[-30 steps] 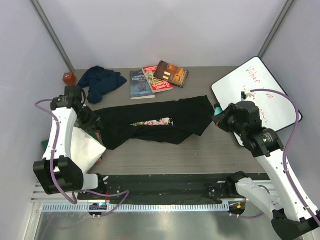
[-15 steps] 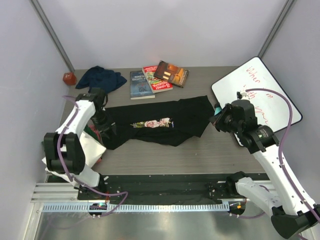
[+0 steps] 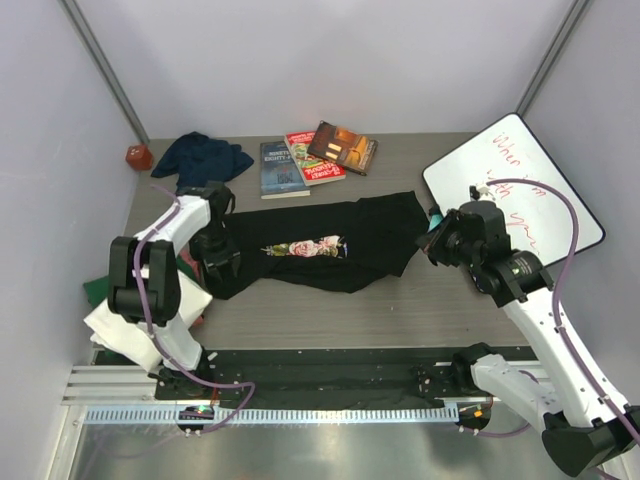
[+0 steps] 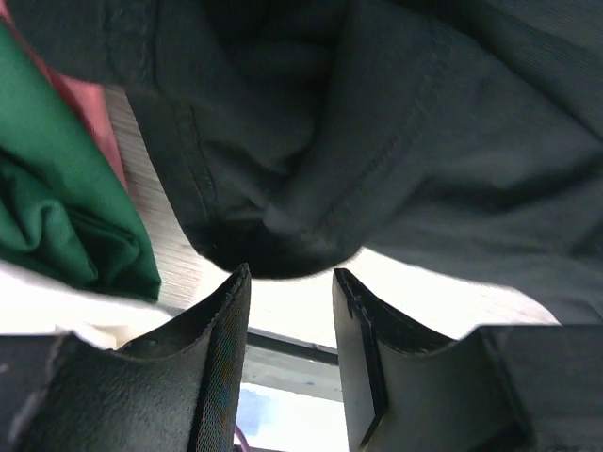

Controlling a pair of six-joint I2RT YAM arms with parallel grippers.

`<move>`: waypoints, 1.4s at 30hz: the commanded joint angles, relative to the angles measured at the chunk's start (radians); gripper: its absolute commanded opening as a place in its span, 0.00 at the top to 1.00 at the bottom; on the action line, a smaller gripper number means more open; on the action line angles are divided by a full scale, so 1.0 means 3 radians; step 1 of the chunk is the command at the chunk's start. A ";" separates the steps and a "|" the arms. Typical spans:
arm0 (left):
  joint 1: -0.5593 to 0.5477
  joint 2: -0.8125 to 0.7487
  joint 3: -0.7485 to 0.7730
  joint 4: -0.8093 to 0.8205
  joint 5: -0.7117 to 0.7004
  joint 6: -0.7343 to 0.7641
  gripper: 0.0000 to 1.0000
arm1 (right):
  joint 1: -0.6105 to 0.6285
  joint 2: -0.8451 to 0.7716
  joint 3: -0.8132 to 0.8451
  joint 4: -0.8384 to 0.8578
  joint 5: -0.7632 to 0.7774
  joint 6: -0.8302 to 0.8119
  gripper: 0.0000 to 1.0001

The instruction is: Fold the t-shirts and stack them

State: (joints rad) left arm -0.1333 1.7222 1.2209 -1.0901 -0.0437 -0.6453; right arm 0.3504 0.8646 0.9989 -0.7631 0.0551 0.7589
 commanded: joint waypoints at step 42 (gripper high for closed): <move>-0.0328 0.0253 0.0118 -0.0078 -0.0458 0.0187 1.00 | -0.0012 0.0043 -0.0078 0.0309 -0.0117 0.0027 0.99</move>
State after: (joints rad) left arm -0.2287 1.8721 1.2552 -1.0901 -0.1616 -0.5896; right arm 0.3504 0.8963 0.9695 -0.7113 0.0231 0.7631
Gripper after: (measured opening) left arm 0.007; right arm 0.017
